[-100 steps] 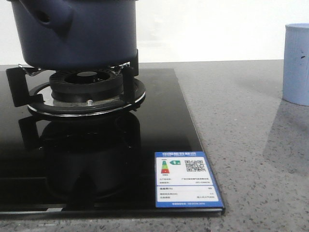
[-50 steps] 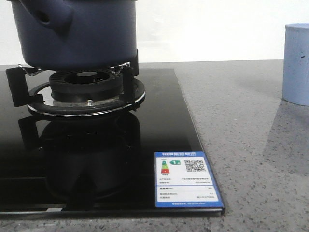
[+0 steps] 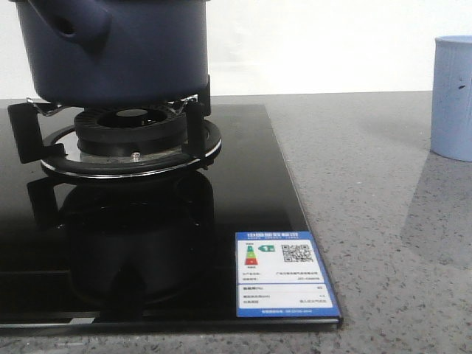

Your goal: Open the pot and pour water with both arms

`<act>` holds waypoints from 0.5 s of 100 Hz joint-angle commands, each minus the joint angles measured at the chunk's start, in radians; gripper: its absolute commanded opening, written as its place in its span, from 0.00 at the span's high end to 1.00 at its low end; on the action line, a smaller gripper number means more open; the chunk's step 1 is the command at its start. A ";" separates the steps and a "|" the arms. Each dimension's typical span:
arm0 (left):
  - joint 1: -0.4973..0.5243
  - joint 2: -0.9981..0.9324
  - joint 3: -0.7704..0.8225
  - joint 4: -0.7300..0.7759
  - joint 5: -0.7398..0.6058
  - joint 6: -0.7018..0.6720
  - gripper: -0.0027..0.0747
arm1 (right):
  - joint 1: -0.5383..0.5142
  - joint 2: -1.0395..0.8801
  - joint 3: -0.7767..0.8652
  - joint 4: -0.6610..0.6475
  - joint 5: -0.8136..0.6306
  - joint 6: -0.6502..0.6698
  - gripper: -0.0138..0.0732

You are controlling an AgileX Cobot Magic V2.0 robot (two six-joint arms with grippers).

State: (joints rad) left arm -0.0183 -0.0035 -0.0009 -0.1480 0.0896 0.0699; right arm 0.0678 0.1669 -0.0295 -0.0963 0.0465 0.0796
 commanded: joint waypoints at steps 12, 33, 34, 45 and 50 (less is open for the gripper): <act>0.002 -0.025 0.014 -0.009 -0.078 -0.011 0.99 | -0.048 -0.123 0.049 -0.006 -0.047 -0.019 0.91; 0.002 -0.025 0.014 -0.009 -0.078 -0.011 0.99 | -0.054 -0.198 0.057 -0.010 0.065 -0.021 0.91; 0.002 -0.025 0.014 -0.009 -0.078 -0.011 0.99 | -0.054 -0.198 0.057 -0.010 0.069 -0.021 0.91; 0.002 -0.025 0.014 -0.009 -0.078 -0.011 0.99 | -0.054 -0.198 0.057 -0.011 0.092 -0.021 0.91; 0.002 -0.025 0.014 -0.009 -0.078 -0.011 0.99 | -0.054 -0.198 0.057 -0.011 0.107 -0.021 0.91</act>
State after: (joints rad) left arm -0.0183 -0.0035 -0.0009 -0.1480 0.0896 0.0699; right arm 0.0203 -0.0076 0.0086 -0.0979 0.1996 0.0714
